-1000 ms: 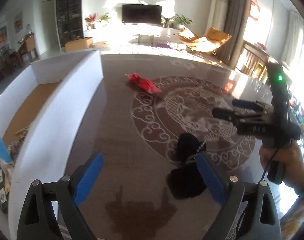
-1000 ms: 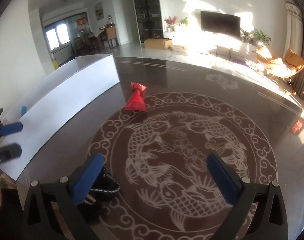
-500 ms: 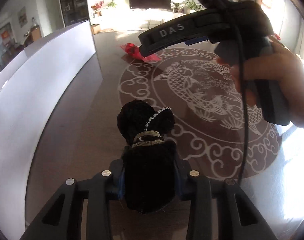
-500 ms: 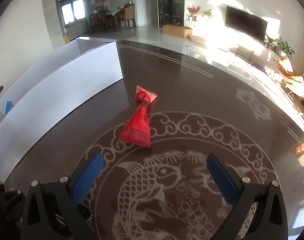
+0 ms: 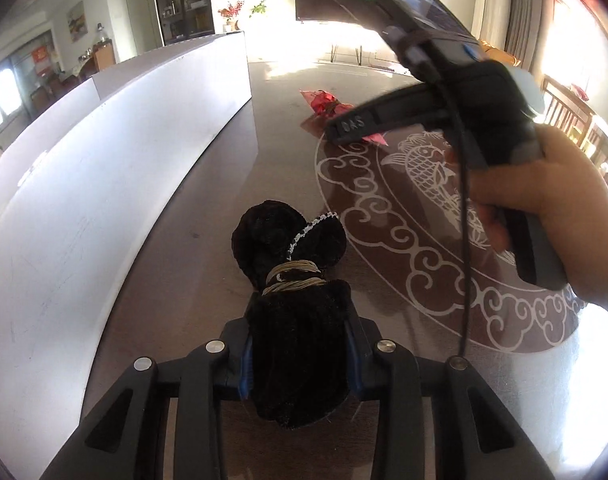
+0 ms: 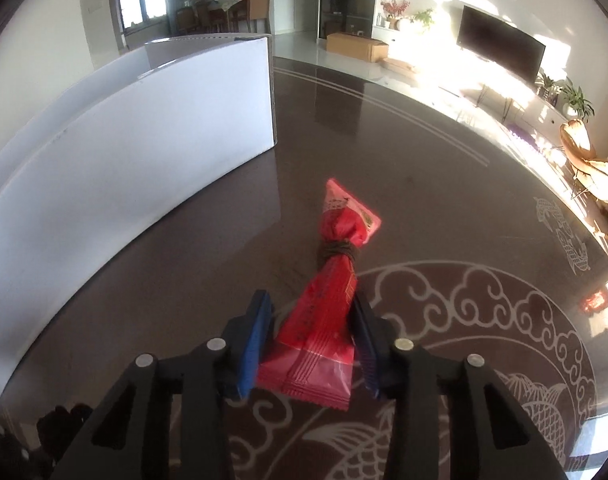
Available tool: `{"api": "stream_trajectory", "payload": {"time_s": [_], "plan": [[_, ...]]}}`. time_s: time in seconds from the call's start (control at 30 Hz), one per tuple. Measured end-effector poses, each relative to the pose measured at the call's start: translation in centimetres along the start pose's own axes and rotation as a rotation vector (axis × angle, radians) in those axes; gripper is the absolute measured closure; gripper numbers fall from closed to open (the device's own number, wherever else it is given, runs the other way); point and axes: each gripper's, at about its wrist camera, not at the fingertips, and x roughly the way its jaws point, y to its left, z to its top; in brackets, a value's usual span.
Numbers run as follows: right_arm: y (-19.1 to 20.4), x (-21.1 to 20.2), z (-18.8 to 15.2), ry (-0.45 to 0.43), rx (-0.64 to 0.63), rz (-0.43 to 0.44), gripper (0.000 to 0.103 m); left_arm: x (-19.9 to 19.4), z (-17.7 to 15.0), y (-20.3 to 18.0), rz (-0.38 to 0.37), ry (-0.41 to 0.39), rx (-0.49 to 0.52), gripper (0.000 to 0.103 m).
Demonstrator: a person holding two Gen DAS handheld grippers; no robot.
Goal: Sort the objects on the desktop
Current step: 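Grasp the red candy wrapper with the right tool while the left tool holds the black item, then carry the black item with the left tool while the right tool carries the candy, release both into tray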
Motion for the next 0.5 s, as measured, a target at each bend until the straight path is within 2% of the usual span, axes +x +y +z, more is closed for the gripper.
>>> {"api": "stream_trajectory", "payload": {"time_s": [0.13,0.3,0.43,0.5], "plan": [[-0.3,-3.1,-4.3,-0.027,-0.014,-0.002,0.071,-0.2,-0.6,-0.1,0.005,-0.015,0.006,0.067],[-0.8,-8.0,-11.0,-0.046,0.004,-0.009,0.071,-0.5,-1.0,0.0,0.008,-0.021,0.000,0.067],[-1.0,-11.9,-16.4,-0.060,0.062,-0.025,0.071,-0.7,-1.2,0.1,0.012,-0.027,-0.001,0.067],[-1.2,-13.5,-18.5,-0.059,0.097,-0.040,0.070,-0.3,-0.1,-0.2,0.013,-0.027,-0.002,0.067]]}}
